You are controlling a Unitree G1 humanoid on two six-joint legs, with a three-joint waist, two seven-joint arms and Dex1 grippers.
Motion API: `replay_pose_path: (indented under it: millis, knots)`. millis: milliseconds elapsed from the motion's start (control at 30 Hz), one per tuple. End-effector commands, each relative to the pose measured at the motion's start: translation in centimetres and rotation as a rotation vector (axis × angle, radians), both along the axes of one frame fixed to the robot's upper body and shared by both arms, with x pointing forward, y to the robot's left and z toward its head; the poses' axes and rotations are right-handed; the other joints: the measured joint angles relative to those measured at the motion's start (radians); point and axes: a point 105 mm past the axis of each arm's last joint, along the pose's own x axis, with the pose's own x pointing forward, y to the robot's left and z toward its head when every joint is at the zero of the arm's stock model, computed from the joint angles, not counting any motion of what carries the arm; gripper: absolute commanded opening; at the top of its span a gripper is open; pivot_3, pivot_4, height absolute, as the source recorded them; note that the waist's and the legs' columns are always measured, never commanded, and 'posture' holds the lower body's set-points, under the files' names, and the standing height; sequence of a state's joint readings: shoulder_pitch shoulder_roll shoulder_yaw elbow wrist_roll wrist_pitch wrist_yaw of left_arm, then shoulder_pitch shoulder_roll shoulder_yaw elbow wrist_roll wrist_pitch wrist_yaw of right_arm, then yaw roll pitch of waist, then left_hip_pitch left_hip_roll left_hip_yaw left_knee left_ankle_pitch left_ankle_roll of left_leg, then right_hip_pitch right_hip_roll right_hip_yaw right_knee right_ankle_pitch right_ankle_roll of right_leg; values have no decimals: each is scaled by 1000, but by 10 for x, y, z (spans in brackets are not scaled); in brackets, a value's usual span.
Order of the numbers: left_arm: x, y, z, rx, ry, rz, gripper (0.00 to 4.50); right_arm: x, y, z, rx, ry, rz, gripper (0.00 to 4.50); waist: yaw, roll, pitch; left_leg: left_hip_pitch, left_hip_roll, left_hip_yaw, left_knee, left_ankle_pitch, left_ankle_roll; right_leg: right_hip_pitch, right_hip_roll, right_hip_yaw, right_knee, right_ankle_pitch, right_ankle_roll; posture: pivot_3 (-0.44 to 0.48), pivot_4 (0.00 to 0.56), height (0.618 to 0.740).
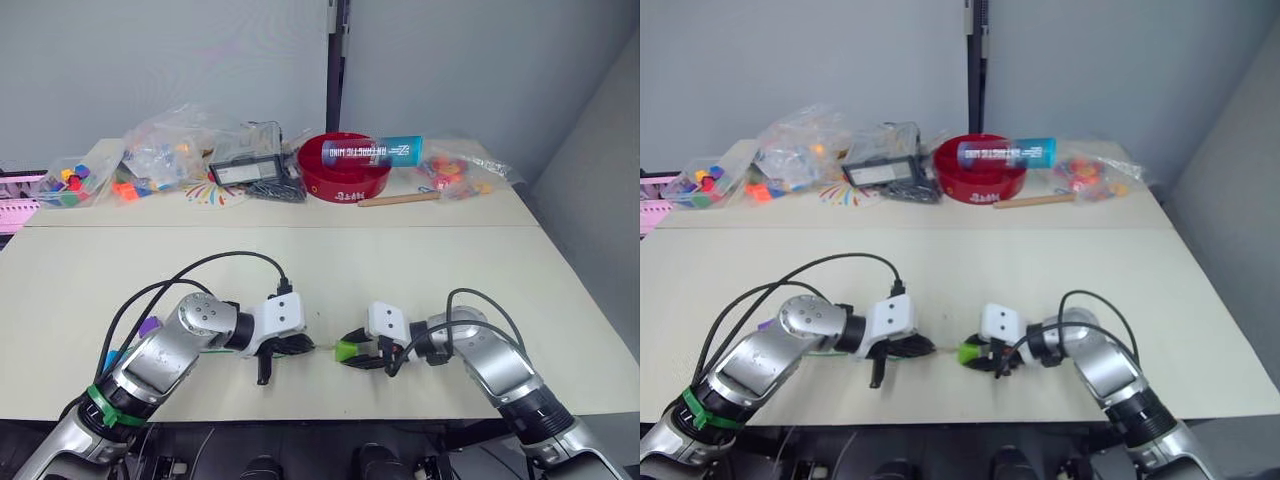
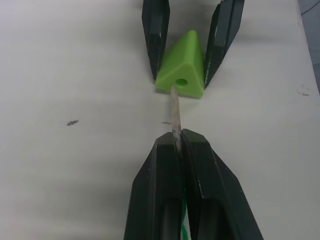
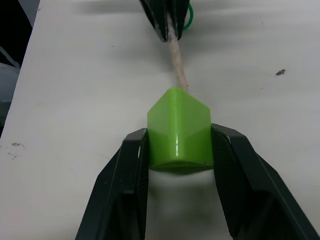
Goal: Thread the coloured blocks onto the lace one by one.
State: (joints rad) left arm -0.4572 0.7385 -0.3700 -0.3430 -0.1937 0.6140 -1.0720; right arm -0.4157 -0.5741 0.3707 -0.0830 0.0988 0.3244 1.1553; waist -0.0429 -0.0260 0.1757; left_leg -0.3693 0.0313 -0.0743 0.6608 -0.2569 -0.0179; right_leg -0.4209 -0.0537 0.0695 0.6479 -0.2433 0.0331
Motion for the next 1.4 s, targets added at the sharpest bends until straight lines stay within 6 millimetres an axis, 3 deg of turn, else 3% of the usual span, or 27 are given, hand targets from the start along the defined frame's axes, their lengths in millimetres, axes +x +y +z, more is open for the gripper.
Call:
replay_pose_path:
  millis: [33,333,900,1400]
  knots:
    - [-7,-12,15,-42,-38,-68,0,-9,4,-10,-28,41,27,1315,0,0,0,0,0,0,0,0,0,0,0,0,0,0,0,0,150,731]
    - [-18,-12,17,-35,0,-108,0,-6,2,-14,-46,42,2,1315,0,0,0,0,0,0,0,0,0,0,0,0,0,0,0,0,150,731]
    - [-16,-15,11,-22,19,-102,0,-8,7,-11,-48,40,9,1314,0,0,0,0,0,0,0,0,0,1,0,0,0,0,0,0,150,731]
    - [-15,-39,6,-33,28,-140,0,-11,15,-6,-56,41,-17,1314,-3,0,-1,0,0,0,0,0,0,0,0,0,0,0,0,0,150,731]
